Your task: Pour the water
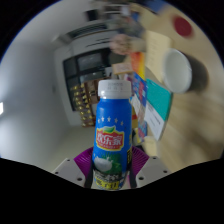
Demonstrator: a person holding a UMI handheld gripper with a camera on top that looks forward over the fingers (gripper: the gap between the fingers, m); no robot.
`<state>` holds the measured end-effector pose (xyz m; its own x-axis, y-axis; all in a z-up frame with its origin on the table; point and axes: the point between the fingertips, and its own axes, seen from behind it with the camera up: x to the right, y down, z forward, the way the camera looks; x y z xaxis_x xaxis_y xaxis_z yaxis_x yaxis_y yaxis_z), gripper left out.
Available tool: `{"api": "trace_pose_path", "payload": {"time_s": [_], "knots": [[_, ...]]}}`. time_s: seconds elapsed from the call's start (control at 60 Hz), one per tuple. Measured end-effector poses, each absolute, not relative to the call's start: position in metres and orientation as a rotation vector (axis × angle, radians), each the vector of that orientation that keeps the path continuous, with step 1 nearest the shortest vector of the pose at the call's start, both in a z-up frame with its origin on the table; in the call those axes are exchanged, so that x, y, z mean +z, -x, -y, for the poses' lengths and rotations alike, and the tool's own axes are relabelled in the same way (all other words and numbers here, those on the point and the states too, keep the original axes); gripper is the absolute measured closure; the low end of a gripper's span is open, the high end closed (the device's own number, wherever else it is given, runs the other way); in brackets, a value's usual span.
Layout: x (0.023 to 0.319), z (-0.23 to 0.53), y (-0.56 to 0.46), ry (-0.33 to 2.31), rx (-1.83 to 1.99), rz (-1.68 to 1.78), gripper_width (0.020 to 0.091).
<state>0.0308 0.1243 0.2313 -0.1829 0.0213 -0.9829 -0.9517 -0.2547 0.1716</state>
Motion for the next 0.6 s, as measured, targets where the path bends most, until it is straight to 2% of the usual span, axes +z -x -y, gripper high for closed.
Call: {"api": "trace_pose_path", "payload": {"time_s": [0.083, 0.1, 0.117, 0.167, 0.217, 0.317, 0.417, 0.483, 0.6], "knots": [[0.230, -0.120, -0.058, 1.009, 1.864, -1.341, 0.0591], [0.238, -0.122, -0.060, 0.965, 1.889, -1.376, 0.0589], [0.232, -0.122, -0.070, 0.933, 1.910, -1.380, 0.0587], [0.221, -0.121, -0.083, 0.892, 1.908, -1.403, 0.0585], [0.226, -0.107, -0.093, 0.857, 1.912, -1.449, 0.0591], [0.231, -0.124, -0.091, 0.759, 1.990, -1.478, 0.0589], [0.227, -0.134, -0.076, 0.871, 1.968, -1.458, 0.0591], [0.225, -0.126, -0.064, 1.036, 1.878, -1.379, 0.0591], [0.254, -0.103, -0.069, 1.388, 1.538, -0.973, 0.0591]]}}
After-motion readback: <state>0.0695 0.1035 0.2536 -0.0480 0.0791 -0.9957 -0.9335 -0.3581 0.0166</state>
